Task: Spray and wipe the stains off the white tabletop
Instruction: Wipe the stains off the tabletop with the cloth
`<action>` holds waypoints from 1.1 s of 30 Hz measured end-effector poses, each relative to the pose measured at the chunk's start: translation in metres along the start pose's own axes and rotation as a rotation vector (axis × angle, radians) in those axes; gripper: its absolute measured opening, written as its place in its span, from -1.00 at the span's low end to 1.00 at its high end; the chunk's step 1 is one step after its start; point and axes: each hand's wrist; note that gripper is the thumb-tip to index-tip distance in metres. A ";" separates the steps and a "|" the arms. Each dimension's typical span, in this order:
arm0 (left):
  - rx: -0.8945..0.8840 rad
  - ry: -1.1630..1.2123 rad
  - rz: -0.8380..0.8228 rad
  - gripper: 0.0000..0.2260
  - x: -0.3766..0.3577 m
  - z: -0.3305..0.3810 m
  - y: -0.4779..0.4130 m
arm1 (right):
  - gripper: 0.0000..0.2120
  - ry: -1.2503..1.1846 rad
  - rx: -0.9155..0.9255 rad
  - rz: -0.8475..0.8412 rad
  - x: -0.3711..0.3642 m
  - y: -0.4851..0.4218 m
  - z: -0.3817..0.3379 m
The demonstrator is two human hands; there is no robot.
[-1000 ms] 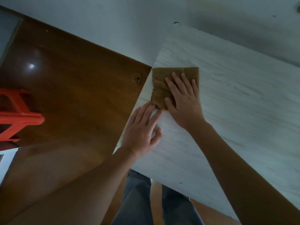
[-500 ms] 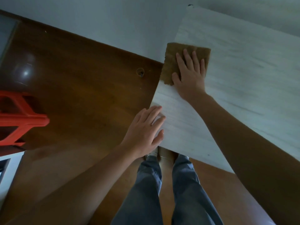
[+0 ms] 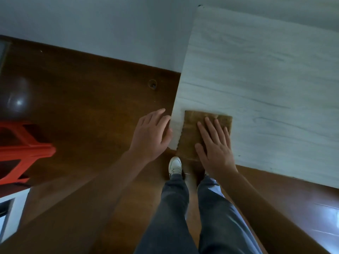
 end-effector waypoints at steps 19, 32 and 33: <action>-0.011 -0.100 -0.105 -0.54 -0.009 0.042 -0.022 | -0.39 -0.098 -0.211 0.170 -0.015 0.026 0.017; 0.055 -0.155 -0.126 -0.48 -0.018 0.058 -0.023 | -0.38 -0.177 -0.375 0.204 -0.005 0.031 0.034; 0.056 -0.157 -0.131 -0.48 -0.016 0.057 -0.023 | -0.38 -0.145 -0.308 0.182 -0.008 0.026 0.022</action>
Point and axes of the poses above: each hand's wrist, its own y-axis away from the middle knuckle, its own x-axis out of the back of the hand, z = x × y, and after that the axes turned 13 degrees about -z, right-handed
